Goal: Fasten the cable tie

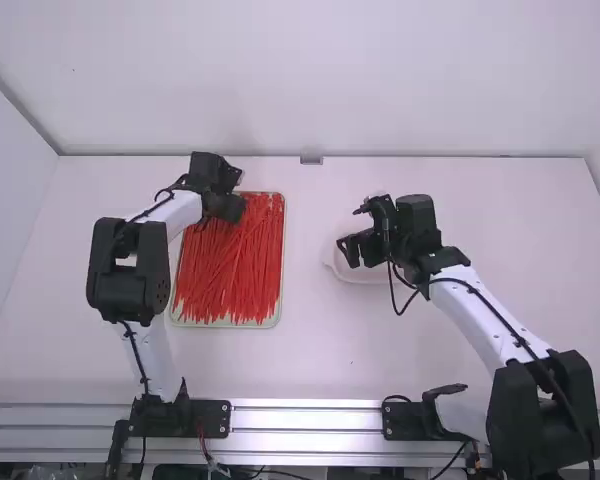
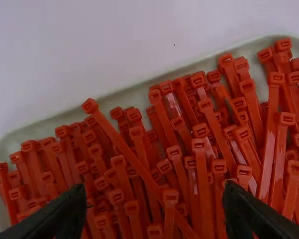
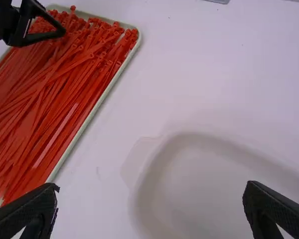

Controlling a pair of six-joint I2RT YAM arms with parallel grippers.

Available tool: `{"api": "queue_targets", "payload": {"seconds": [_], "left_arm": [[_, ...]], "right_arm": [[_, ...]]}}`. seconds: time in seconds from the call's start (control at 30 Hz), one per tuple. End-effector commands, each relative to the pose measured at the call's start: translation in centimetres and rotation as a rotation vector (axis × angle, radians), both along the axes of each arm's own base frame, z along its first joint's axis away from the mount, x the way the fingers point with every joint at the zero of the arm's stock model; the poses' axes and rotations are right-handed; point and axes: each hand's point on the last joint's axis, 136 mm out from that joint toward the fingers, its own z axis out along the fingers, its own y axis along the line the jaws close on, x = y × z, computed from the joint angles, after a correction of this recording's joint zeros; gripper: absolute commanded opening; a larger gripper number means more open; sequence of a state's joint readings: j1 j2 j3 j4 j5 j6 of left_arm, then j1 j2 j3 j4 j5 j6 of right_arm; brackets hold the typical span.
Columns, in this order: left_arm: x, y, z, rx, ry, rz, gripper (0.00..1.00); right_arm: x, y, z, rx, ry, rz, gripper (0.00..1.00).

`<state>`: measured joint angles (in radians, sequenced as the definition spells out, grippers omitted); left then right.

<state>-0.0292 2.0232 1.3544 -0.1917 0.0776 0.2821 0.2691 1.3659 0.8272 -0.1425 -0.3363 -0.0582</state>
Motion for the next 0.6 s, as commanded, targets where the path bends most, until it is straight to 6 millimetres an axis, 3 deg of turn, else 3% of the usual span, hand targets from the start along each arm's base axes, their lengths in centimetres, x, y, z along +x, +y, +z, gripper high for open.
{"api": "queue_targets", "payload": {"seconds": [0.0, 0.13, 0.2, 0.4, 0.47, 0.57], "left_arm": [[-0.8, -0.3, -1.5, -0.005, 0.034, -0.012, 0.69], [-0.8, -0.4, -2.1, -0.007, 0.043, -0.013, 0.66], [-0.8, -0.4, -2.8, -0.007, 0.054, -0.013, 0.58], [-1.0, -0.4, -3.3, -0.006, 0.069, -0.013, 0.51], [-1.0, -0.4, -3.3, -0.006, 0.067, -0.013, 0.44], [-1.0, -0.4, -3.3, -0.006, 0.067, -0.013, 0.44]], "right_arm": [[0.6, 0.4, 1.2, 0.008, -0.025, 0.009, 0.99], [0.6, 0.4, 1.2, 0.007, -0.023, 0.008, 1.00], [0.6, 0.4, 1.2, 0.007, -0.024, 0.009, 1.00], [0.6, 0.4, 1.2, 0.007, -0.024, 0.009, 1.00], [0.6, 0.4, 1.2, 0.007, -0.024, 0.009, 1.00], [0.6, 0.4, 1.2, 0.008, -0.024, 0.009, 1.00]]}}
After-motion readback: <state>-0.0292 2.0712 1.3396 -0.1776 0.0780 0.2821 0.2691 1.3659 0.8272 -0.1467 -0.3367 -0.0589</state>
